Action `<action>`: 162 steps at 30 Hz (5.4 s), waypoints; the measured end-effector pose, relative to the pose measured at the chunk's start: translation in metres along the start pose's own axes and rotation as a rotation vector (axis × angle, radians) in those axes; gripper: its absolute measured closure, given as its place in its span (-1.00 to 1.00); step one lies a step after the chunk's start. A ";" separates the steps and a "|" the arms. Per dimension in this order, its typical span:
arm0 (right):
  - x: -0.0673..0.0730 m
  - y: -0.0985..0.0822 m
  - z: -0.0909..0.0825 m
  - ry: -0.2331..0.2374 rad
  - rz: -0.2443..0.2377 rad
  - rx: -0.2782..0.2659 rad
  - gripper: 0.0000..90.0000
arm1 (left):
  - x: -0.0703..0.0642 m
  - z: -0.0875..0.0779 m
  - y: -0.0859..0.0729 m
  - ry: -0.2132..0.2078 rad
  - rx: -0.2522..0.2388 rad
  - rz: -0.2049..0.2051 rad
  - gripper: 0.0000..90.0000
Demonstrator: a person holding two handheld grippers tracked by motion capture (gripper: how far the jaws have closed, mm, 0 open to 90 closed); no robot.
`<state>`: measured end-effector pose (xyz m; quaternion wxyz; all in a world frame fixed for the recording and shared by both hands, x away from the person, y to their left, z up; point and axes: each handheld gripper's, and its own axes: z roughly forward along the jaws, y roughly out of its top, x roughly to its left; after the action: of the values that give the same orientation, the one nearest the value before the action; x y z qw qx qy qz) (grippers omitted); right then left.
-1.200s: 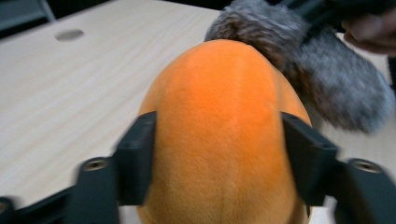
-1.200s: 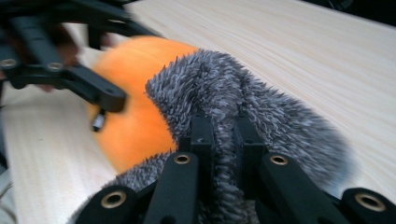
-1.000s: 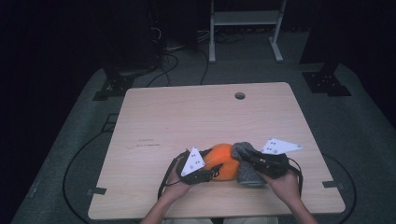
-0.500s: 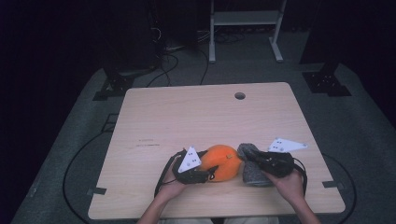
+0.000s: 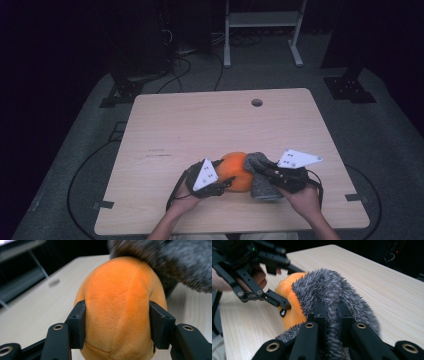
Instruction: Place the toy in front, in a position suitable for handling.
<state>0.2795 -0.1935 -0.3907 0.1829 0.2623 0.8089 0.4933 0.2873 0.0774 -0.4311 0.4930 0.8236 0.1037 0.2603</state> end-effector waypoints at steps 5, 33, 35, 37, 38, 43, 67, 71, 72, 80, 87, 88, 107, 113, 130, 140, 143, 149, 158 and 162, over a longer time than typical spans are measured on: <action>-0.007 -0.016 0.010 0.017 0.039 0.042 0.80 | 0.014 0.007 -0.009 -0.061 0.025 -0.266 -0.75; 0.000 -0.015 0.014 0.047 0.039 0.056 0.80 | 0.026 0.000 -0.021 -0.083 0.042 -0.385 -0.63; -0.007 -0.019 0.012 0.055 0.066 0.067 0.80 | 0.025 0.000 -0.023 -0.089 0.031 -0.383 -0.45; -0.016 -0.025 0.010 0.031 0.099 0.089 0.80 | 0.023 0.000 -0.020 -0.087 0.036 -0.359 -0.38; -0.020 -0.027 0.008 0.014 0.121 0.102 0.80 | 0.022 0.001 -0.018 -0.083 0.035 -0.347 -0.36; -0.007 -0.015 0.006 0.053 0.078 0.045 0.80 | 0.022 -0.004 -0.016 -0.075 0.018 -0.319 -0.52; 0.005 -0.002 -0.001 0.047 0.002 -0.009 0.80 | 0.013 -0.009 0.002 -0.015 0.002 -0.210 -0.18; 0.004 -0.006 0.007 0.058 0.003 0.021 0.80 | 0.016 -0.006 -0.004 -0.045 0.019 -0.270 -0.43; 0.001 -0.010 0.009 0.060 0.020 0.035 0.80 | 0.019 -0.004 -0.006 -0.050 0.033 -0.315 -0.55; 0.002 0.000 -0.001 0.034 -0.001 0.020 0.80 | 0.011 -0.004 0.002 0.006 0.006 -0.195 -0.19; 0.020 0.010 0.003 0.043 -0.084 0.030 0.80 | 0.001 0.002 0.008 -0.053 0.000 -0.200 -0.61; 0.018 0.007 0.006 0.054 -0.069 0.048 0.80 | 0.006 0.003 0.004 -0.080 -0.003 -0.283 -0.69; 0.011 -0.005 0.015 0.052 -0.001 0.079 0.80 | 0.020 0.001 -0.008 -0.098 0.049 -0.386 -0.53; -0.002 -0.010 0.014 0.045 0.050 0.087 0.80 | 0.024 -0.003 -0.010 -0.122 0.049 -0.397 -0.49; 0.009 -0.010 0.023 0.021 -0.026 0.098 0.80 | 0.022 -0.001 -0.009 -0.090 0.034 -0.314 -0.46; 0.003 -0.020 0.030 0.024 0.011 0.110 0.80 | 0.033 -0.005 -0.025 -0.062 0.109 -0.409 -0.34; -0.005 -0.024 0.029 0.022 0.069 0.119 0.80 | 0.033 -0.006 -0.027 -0.077 0.110 -0.400 -0.33; 0.002 -0.021 0.032 0.033 0.025 0.102 0.79 | 0.034 -0.007 -0.030 -0.074 0.111 -0.401 -0.32; 0.000 -0.018 0.030 0.033 0.063 0.089 0.79 | 0.027 -0.008 -0.029 -0.090 0.119 -0.334 -0.30; -0.010 -0.028 0.032 -0.031 0.066 0.163 0.80 | 0.026 -0.008 -0.030 -0.095 0.122 -0.316 -0.31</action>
<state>0.2985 -0.1870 -0.4294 0.1572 0.3106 0.8342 0.4276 0.3081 0.1093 -0.4456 0.4814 0.8368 0.2239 0.1337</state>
